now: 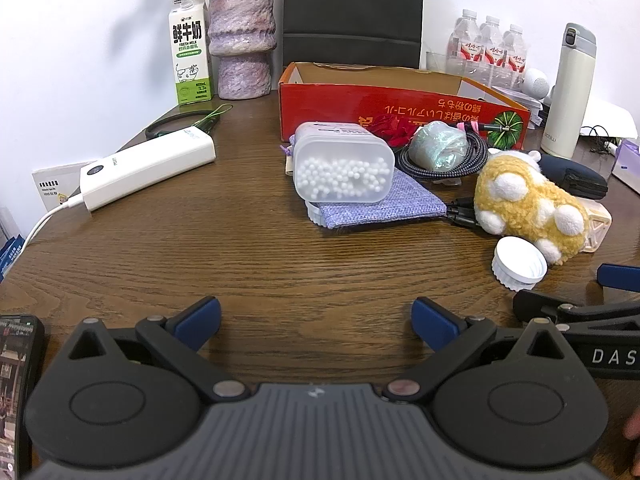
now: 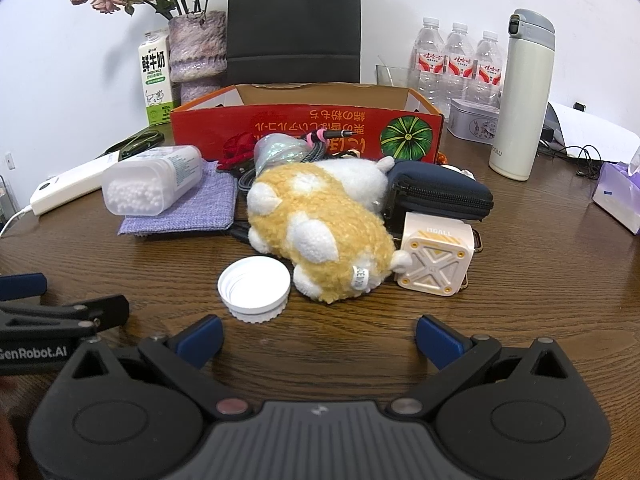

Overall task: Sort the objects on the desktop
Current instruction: 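Grasp the bead box with the left tool while the right grasps the plush toy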

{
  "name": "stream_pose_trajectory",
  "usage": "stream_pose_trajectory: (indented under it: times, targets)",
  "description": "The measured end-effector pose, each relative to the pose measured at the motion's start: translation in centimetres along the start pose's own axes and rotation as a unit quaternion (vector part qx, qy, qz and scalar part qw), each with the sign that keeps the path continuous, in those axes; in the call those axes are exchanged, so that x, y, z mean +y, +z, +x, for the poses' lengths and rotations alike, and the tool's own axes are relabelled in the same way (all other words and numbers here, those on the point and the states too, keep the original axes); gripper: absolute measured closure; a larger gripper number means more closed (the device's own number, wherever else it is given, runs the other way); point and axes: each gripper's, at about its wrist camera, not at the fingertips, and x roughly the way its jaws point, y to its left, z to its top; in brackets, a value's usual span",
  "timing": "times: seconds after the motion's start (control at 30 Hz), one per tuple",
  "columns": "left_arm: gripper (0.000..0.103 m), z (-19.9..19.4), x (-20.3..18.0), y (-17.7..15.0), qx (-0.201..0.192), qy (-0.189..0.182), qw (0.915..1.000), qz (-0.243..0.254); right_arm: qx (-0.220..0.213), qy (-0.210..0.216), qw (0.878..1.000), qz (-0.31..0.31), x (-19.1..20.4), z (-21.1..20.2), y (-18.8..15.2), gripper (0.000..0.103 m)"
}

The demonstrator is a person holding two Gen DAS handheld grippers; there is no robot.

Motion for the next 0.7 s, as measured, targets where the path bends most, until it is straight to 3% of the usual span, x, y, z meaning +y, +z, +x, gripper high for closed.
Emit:
stream_pose_trajectory:
  times: [0.13, 0.23, 0.3, 0.4, 0.53, 0.6, 0.7]
  targets:
    - [0.0, -0.8, 0.0, 0.0, 0.002, -0.032, 0.9991, 0.027, 0.001, 0.006, 1.0, -0.004, -0.2, -0.3, -0.2, 0.0]
    - [0.0, -2.1, 0.2, 1.0, -0.016, -0.044, 0.9987, 0.02, 0.01, 0.027, 0.999, -0.022, -0.9, -1.0, -0.6, 0.0]
    - [0.0, -2.9, 0.4, 3.0, -0.048, -0.063, 0.9968, 0.009, 0.022, 0.046, 0.998, -0.024, -1.9, -1.7, -0.2, 0.01]
    - [0.0, -2.1, 0.5, 6.0, -0.079, -0.063, 0.9948, -0.009, -0.039, 0.083, 0.996, 0.012, -4.4, -4.7, 1.4, 0.012]
    - [0.0, 1.3, -0.4, 9.1, -0.058, -0.036, 0.9977, -0.004, -0.115, 0.072, 0.991, 0.017, -6.8, -6.2, 3.7, 0.014]
    - [0.0, 2.8, -0.7, 9.8, -0.054, -0.035, 0.9979, 0.0, -0.117, 0.08, 0.99, 0.005, -7.0, -5.8, 4.2, 0.024]
    - [0.0, 4.7, -1.2, 10.5, -0.027, -0.022, 0.9994, 0.006, -0.106, 0.125, 0.986, -0.014, -6.3, -4.2, 4.5, 0.03]
